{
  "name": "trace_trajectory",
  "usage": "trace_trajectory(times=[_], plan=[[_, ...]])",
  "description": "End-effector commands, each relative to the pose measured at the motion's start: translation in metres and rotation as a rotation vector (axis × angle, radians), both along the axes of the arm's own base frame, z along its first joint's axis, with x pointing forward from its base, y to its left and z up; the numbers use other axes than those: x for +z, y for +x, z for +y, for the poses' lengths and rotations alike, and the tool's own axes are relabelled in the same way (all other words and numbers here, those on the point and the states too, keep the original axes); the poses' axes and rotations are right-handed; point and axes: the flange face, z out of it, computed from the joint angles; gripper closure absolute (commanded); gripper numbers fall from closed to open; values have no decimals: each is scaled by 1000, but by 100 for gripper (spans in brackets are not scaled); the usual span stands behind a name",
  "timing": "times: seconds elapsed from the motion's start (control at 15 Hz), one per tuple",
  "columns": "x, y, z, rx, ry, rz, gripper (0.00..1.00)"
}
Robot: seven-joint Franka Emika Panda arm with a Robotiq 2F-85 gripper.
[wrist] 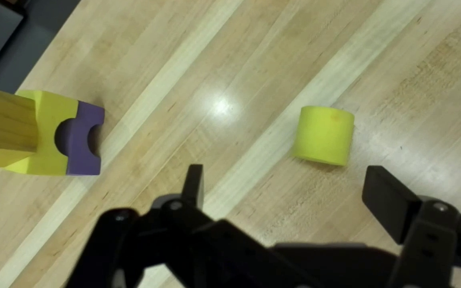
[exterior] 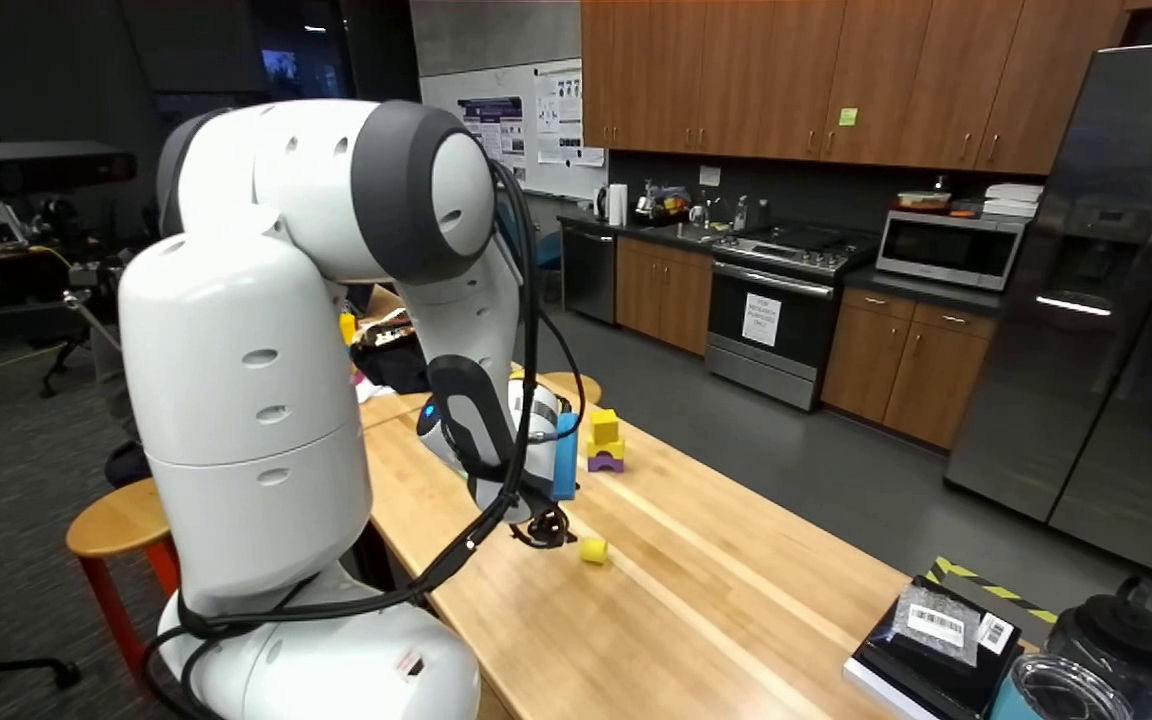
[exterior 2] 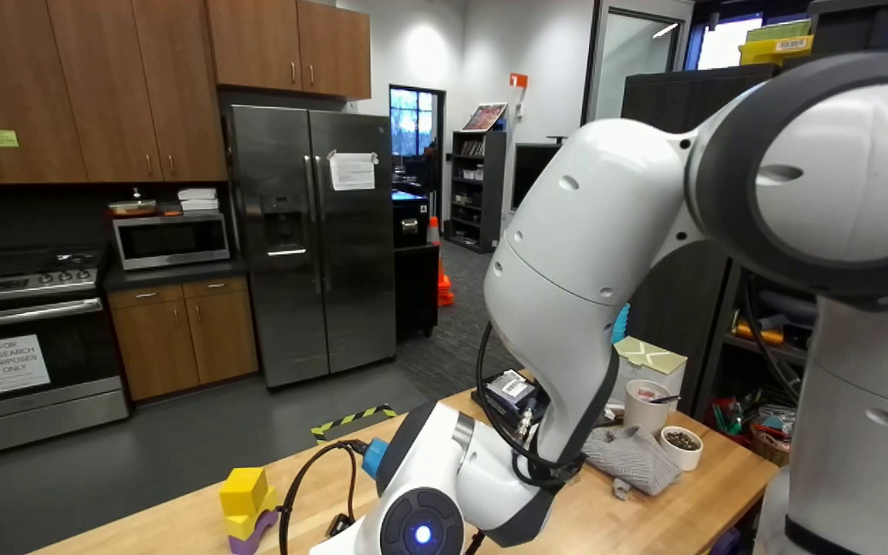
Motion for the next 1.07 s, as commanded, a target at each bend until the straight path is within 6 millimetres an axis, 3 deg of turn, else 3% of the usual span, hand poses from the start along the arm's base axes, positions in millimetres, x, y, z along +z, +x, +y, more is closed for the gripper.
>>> trace_trajectory(times=[0.0, 1.0], plan=[[-5, 12, -8, 5, 28, 15, 0], [-33, 24, -22, -18, 43, 74, 0]])
